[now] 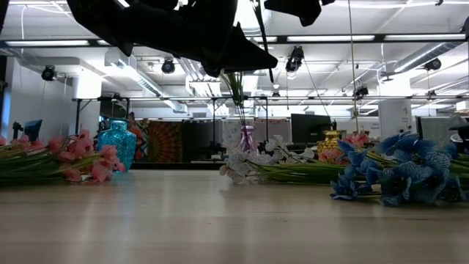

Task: Sort flowers into vase by color
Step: Put the left blue flowers into the yellow vase, then put the top blue flowers into the yellow vase

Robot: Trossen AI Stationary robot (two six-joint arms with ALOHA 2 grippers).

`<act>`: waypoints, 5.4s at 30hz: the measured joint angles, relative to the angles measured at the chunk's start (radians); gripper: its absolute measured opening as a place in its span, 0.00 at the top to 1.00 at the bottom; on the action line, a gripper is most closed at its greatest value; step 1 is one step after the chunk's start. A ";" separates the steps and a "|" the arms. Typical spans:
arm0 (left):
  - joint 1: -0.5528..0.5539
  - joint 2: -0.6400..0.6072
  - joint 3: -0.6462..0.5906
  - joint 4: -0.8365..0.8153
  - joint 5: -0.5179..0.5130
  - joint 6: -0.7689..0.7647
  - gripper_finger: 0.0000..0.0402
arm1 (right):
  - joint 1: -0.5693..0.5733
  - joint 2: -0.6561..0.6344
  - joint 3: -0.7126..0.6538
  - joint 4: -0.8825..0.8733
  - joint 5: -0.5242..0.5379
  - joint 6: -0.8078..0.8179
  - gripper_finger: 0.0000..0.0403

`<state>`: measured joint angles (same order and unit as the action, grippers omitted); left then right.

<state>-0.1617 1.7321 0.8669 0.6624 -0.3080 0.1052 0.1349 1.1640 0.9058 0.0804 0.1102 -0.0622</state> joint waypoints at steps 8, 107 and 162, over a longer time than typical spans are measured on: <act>0.001 0.000 0.020 0.001 0.000 -0.003 1.00 | 0.001 0.076 0.000 0.077 0.023 0.009 0.25; -0.012 -0.735 -0.184 -0.575 -0.086 -0.074 0.40 | -0.572 -0.356 -0.427 0.208 0.495 0.222 0.94; -0.012 -0.735 -0.183 -0.574 -0.102 -0.070 0.40 | -0.576 -0.251 -0.429 0.251 0.522 0.262 0.67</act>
<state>-0.1734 0.9970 0.6838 0.0886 -0.4103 0.0349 -0.4416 0.9127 0.4767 0.3312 0.6319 0.1993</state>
